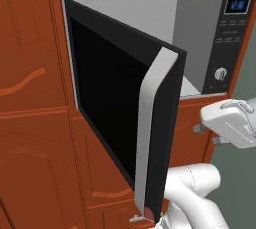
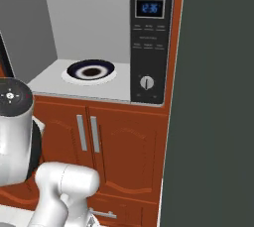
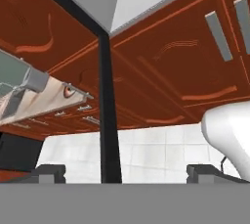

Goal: Pick the chicken drumstick from the counter and place it in the microwave. Then turn on the microwave.

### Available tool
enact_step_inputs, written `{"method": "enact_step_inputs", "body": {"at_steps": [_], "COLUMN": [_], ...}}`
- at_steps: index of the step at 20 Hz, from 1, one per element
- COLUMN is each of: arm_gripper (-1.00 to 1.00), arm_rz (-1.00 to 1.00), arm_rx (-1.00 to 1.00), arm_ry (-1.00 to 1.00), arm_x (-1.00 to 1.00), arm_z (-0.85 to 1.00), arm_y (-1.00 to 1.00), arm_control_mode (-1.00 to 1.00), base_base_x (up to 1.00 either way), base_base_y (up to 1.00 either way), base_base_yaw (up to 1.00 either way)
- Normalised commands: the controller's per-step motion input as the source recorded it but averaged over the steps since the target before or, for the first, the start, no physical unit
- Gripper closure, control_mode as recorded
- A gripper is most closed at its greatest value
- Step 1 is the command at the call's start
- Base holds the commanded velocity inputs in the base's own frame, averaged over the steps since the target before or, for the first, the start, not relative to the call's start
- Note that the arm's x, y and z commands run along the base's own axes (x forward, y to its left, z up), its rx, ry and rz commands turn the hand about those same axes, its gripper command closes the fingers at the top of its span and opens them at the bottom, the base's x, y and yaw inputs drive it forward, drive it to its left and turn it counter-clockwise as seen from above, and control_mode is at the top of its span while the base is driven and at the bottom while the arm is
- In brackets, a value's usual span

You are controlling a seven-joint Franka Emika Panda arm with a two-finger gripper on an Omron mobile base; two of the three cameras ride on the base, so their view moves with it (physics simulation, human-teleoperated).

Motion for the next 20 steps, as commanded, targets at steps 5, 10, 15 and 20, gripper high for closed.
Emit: {"method": "enact_step_inputs", "body": {"at_steps": [5,10,15,20], "arm_gripper": [-1.00,-1.00,-1.00,-1.00], "arm_rz": [-0.09,0.00,0.00,0.00], "arm_rx": [-0.17,0.00,0.00,0.00], "arm_ry": [0.07,0.06,0.00,0.00], "arm_x": [0.00,-0.02,-0.08,0.00], "arm_z": [-0.02,0.00,0.00,0.00], "arm_y": [-0.08,-0.02,0.00,0.00], "arm_control_mode": [-1.00,-1.00,1.00,1.00], "base_base_x": [0.00,0.00,-0.76,-1.00], "base_base_y": [0.00,0.00,0.00,0.00], "base_base_yaw": [0.00,0.00,-0.04,-0.07]}}
